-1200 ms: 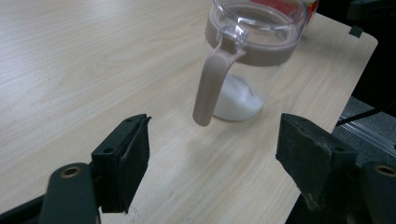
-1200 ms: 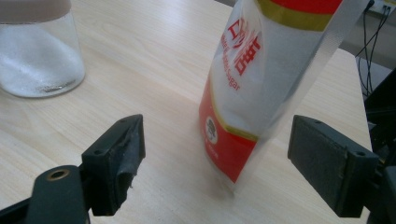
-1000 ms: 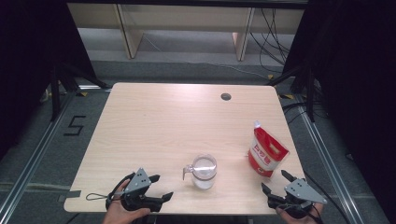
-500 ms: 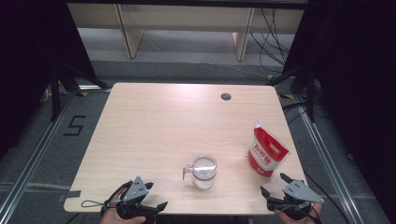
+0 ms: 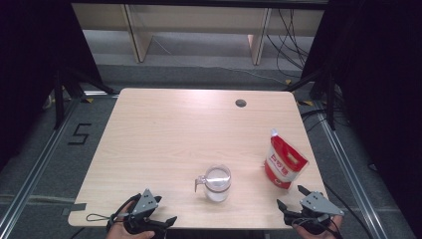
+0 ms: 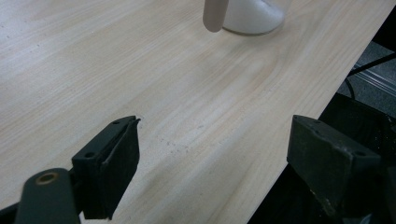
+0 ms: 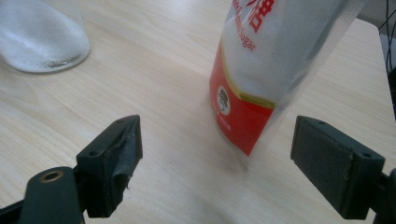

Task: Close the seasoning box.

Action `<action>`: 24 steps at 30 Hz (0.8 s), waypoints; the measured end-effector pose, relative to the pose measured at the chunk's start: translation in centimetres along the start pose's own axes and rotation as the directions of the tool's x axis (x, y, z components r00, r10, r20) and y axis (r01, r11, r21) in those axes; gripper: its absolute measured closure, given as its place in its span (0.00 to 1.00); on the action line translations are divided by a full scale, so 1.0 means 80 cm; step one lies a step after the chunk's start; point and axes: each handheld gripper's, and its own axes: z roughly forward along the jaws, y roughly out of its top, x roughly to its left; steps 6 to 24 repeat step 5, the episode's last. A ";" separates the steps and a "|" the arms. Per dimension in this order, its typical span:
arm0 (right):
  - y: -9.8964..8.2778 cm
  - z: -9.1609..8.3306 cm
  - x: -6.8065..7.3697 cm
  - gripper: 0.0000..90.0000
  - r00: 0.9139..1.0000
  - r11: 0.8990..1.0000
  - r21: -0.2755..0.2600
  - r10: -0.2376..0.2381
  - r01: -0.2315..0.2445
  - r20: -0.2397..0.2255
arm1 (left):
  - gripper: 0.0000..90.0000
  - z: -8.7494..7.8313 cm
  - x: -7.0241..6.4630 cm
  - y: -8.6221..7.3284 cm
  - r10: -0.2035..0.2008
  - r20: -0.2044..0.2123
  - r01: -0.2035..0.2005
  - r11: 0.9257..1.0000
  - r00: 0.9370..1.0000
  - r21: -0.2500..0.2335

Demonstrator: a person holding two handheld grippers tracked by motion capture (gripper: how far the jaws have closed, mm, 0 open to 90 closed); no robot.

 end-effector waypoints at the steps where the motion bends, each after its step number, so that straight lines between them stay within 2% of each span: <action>1: 0.000 0.000 0.000 0.19 1.000 1.000 0.000 0.001 -0.001 -0.001 | 0.19 0.000 0.000 0.000 0.003 0.000 -0.003 1.000 1.000 0.000; 2: 0.000 0.000 0.000 0.19 1.000 1.000 0.000 0.001 -0.001 -0.001 | 0.19 0.000 0.000 0.000 0.003 0.000 -0.003 1.000 1.000 0.000; 3: 0.000 0.000 0.000 0.19 1.000 1.000 0.005 0.004 -0.004 -0.006 | 0.19 0.000 0.002 0.001 0.027 0.000 -0.027 1.000 1.000 -0.001; 4: 0.000 0.000 0.001 0.19 1.000 1.000 0.009 0.007 -0.007 -0.008 | 0.19 0.000 0.002 0.001 0.029 0.001 -0.029 1.000 1.000 0.002; 24: 0.000 0.000 0.001 0.19 1.000 1.000 0.009 0.007 -0.007 -0.008 | 0.19 0.000 0.002 0.001 0.029 0.001 -0.029 1.000 1.000 0.002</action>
